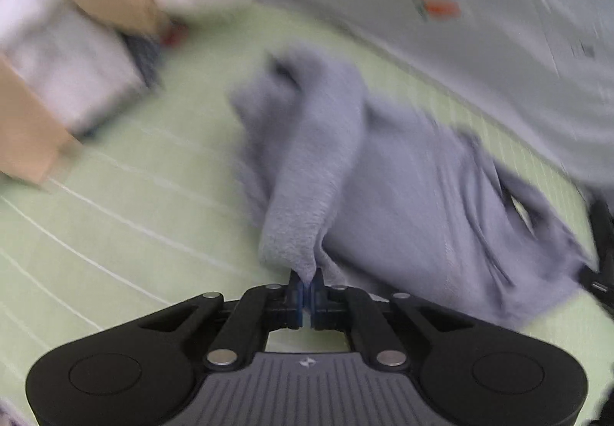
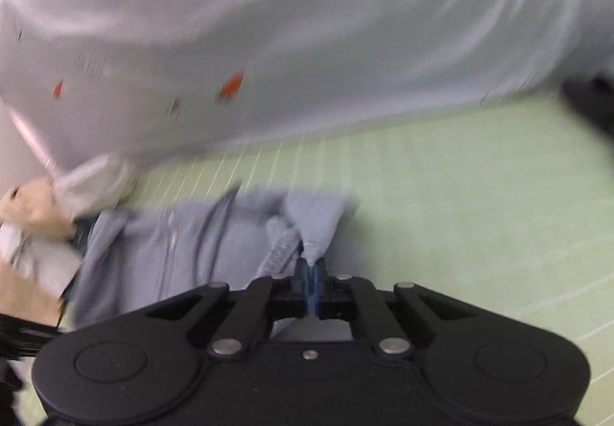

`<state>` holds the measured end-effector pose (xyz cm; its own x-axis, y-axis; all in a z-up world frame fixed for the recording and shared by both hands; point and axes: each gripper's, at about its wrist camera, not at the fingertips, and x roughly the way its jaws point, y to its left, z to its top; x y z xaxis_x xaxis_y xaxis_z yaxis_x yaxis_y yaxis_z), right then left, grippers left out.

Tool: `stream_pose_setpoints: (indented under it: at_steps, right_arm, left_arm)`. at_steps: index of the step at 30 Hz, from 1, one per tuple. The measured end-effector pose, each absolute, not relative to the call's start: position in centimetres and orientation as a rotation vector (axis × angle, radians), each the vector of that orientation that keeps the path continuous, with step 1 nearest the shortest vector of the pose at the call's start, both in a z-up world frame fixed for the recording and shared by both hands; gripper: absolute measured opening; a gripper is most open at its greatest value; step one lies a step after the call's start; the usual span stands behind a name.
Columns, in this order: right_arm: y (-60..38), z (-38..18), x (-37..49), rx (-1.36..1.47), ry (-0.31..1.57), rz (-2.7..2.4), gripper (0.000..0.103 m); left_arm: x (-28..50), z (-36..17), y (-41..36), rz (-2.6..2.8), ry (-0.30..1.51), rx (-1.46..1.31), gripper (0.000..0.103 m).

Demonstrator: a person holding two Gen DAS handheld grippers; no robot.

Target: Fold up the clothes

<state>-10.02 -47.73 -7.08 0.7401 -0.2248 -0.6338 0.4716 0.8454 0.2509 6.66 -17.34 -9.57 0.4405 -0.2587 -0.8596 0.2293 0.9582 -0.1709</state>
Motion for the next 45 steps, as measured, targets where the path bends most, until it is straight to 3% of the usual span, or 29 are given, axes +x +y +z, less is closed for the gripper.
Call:
stream_pose_setpoints:
  at_steps: [8,12,13,14,16,17,20,22,26,28,29,31,32,33,42,44,45]
  right_arm:
    - [-52.2,-1.8,-11.2,0.077,0.544,-0.584,0.002]
    - [-53.1,-1.9,-10.0,-0.045,0.555,-0.651,0.004]
    - [-53.2,-2.4,-9.5,-0.073,0.581,-0.66,0.005]
    - [-53.1,-3.2,-9.2,-0.092,0.626,-0.661,0.01]
    - [-52.3,-4.6,-8.9,-0.08,0.678,-0.654,0.035]
    - [-51.9,-5.3,-8.9,-0.059,0.701,-0.648,0.039]
    - [-50.7,-7.1,-10.2,0.132,0.735,-0.62,0.058]
    - [-50.5,-8.9,-11.2,0.319,0.779,-0.615,0.075]
    - [-50.2,-12.3,-12.9,0.64,0.836,-0.562,0.078]
    - [-50.2,-13.2,-13.2,0.709,0.854,-0.555,0.076]
    - [-50.3,-13.4,-13.4,0.716,0.856,-0.557,0.069]
    - [-50.6,-13.3,-13.8,0.715,0.84,-0.549,0.032]
    - [-50.7,-13.0,-14.0,0.704,0.829,-0.549,0.025]
    - [-50.8,-12.6,-14.0,0.671,0.819,-0.558,0.011]
    - [-54.1,-5.9,-15.3,0.091,0.713,-0.8,0.006]
    - [-56.0,-4.6,-15.3,0.006,0.687,-0.865,0.009]
    - [-56.9,-4.2,-15.3,-0.008,0.686,-0.884,0.015]
  left_arm:
    - [11.2,-2.7,-12.2,0.013,0.73,0.224,0.004]
    - [12.0,-4.2,-11.8,0.023,0.786,0.212,0.005]
    - [12.0,-4.7,-11.8,0.013,0.809,0.196,0.01]
    - [12.0,-5.3,-11.9,0.003,0.832,0.179,0.017]
    - [11.4,-6.6,-12.3,-0.032,0.882,0.145,0.031]
    - [10.6,-7.3,-12.8,-0.065,0.91,0.128,0.042]
    - [8.3,-9.6,-14.1,-0.141,1.003,0.015,0.06]
    - [6.8,-11.1,-14.8,-0.175,1.076,-0.083,0.063]
    - [5.5,-13.4,-16.8,-0.227,1.186,-0.114,0.064]
    - [5.0,-13.7,-17.8,-0.263,1.191,-0.075,0.067]
    - [4.7,-13.7,-18.3,-0.28,1.193,-0.055,0.068]
    - [4.4,-14.0,-18.8,-0.297,1.198,-0.026,0.068]
    - [4.3,-14.2,-18.9,-0.292,1.201,-0.014,0.068]
    - [4.2,-14.4,-18.9,-0.283,1.206,-0.005,0.068]
    - [3.1,-14.7,-18.8,-0.311,1.249,-0.033,0.068]
    - [2.8,-14.9,-19.0,-0.339,1.269,-0.033,0.071]
    - [2.7,-15.1,-19.2,-0.355,1.281,-0.037,0.072]
